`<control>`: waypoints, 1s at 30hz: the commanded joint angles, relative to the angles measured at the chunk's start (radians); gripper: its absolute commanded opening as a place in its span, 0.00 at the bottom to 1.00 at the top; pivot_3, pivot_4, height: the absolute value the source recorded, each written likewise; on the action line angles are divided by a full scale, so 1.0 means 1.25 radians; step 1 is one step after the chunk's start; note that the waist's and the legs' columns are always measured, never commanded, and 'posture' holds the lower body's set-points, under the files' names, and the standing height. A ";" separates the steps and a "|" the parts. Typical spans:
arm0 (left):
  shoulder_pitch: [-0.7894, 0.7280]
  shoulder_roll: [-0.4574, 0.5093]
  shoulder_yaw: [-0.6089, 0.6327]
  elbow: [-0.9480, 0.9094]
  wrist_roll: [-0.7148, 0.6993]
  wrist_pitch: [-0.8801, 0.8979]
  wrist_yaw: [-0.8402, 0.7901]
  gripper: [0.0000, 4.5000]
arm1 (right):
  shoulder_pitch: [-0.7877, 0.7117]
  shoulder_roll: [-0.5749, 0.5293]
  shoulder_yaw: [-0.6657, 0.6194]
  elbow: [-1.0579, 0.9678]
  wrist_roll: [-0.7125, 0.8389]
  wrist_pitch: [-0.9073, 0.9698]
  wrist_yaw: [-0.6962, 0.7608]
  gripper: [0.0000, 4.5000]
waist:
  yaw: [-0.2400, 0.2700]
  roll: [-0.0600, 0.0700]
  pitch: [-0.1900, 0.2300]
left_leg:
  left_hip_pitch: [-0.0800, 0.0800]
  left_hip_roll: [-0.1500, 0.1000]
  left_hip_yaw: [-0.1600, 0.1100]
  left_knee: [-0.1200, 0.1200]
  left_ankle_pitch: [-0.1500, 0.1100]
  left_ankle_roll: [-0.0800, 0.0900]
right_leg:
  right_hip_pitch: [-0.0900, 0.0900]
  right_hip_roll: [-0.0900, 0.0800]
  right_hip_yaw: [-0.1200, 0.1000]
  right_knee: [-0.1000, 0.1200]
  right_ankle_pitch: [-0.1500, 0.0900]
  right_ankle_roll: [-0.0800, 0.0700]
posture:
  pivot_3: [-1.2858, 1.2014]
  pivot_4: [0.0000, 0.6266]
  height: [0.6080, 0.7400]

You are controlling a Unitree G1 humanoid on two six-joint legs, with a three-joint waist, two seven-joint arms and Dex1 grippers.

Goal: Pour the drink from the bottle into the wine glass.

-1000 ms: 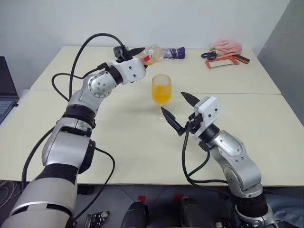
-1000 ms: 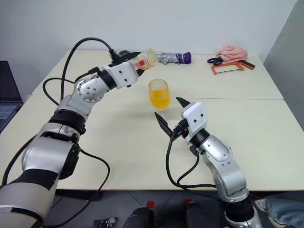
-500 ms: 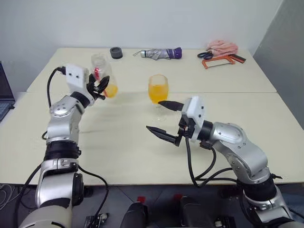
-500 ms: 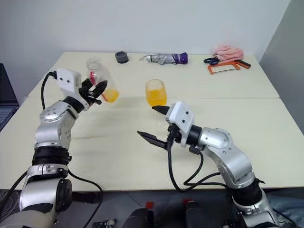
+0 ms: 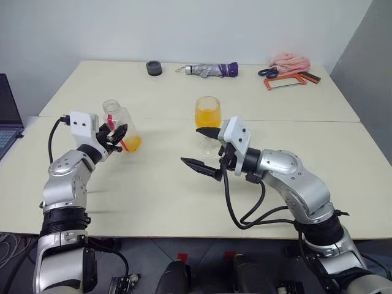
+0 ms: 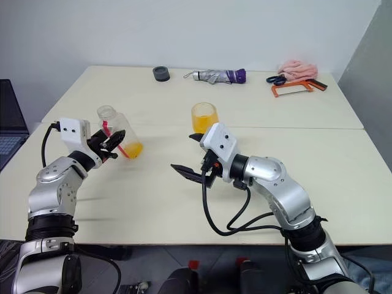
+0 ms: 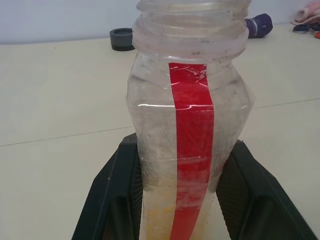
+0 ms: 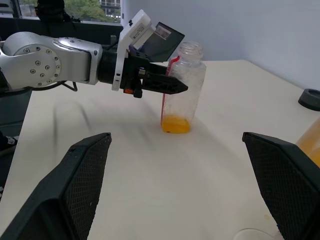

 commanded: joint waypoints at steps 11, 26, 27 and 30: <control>0.056 -0.009 0.010 -0.057 0.012 -0.046 0.010 0.99 | 0.059 -0.042 -0.003 -0.032 -0.022 -0.027 0.017 1.00 | 0.001 0.000 0.000 | 0.000 0.000 0.000 0.000 0.000 0.000 | 0.000 0.000 0.000 0.000 0.000 0.000 | 0.52 0.24 1.00; 0.315 -0.097 0.045 -0.397 0.016 -0.019 0.157 0.99 | 0.359 0.064 -0.186 0.162 -0.106 -0.407 -0.187 1.00 | 0.012 -0.001 0.000 | 0.001 0.001 0.002 -0.001 0.000 0.000 | 0.002 -0.001 0.001 -0.001 0.000 0.000 | 0.52 0.24 1.00; 0.333 -0.110 0.043 -0.421 0.013 -0.022 0.159 0.99 | 0.366 0.077 -0.195 0.175 -0.106 -0.421 -0.199 1.00 | 0.013 0.000 0.000 | 0.002 0.001 0.002 -0.001 0.000 0.000 | 0.002 -0.001 0.001 -0.001 0.000 0.000 | 0.52 0.24 1.00; 0.364 -0.137 0.040 -0.464 0.004 -0.018 0.167 0.99 | 0.372 0.096 -0.205 0.212 -0.114 -0.452 -0.216 1.00 | 0.014 0.000 0.000 | 0.002 0.001 0.003 -0.002 0.000 0.000 | 0.002 -0.001 0.002 -0.002 0.000 0.000 | 0.52 0.24 1.00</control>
